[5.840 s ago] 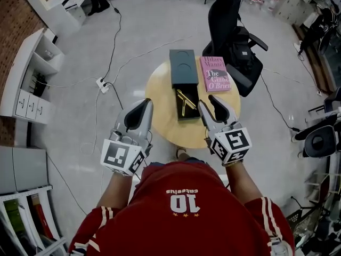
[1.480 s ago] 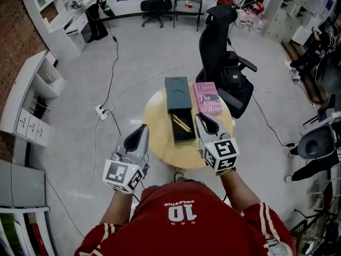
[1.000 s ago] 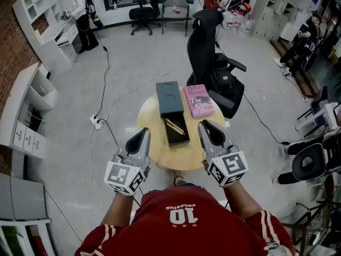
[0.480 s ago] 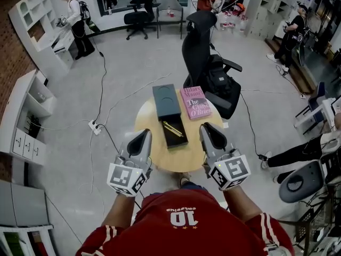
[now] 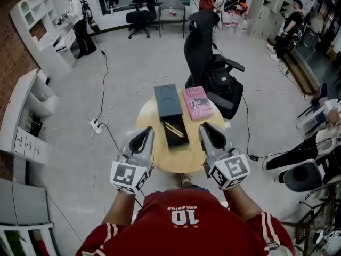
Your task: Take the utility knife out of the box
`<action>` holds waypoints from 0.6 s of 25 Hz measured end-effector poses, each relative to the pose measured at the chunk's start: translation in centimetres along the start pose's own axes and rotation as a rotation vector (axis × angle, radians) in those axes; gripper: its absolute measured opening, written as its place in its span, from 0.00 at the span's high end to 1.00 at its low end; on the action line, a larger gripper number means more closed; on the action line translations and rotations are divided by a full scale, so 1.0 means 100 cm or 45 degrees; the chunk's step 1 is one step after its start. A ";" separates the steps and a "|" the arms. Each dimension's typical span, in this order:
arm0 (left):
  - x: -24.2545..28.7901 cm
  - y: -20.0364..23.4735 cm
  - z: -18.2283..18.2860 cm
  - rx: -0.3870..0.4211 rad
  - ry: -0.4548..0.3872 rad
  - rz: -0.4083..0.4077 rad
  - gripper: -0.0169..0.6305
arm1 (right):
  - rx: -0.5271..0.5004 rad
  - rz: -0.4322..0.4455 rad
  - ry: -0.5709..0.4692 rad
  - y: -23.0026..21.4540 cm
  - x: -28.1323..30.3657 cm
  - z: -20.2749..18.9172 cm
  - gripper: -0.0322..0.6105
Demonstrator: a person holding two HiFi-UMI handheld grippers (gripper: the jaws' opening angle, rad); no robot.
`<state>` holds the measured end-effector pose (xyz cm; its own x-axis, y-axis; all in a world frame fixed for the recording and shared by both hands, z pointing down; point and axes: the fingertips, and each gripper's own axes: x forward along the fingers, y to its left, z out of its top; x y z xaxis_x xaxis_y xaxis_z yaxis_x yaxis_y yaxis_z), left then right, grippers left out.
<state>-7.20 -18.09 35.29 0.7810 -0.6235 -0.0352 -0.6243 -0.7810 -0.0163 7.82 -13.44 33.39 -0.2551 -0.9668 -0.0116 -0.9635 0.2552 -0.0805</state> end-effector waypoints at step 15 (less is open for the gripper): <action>0.013 -0.007 -0.005 0.101 0.068 -0.048 0.82 | 0.027 0.049 0.043 0.003 0.012 -0.016 0.89</action>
<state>-5.75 -18.39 35.75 0.8025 -0.5963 0.0200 -0.5921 -0.8001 -0.0960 7.09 -14.54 34.93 -0.2947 -0.9554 0.0184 -0.9512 0.2915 -0.1017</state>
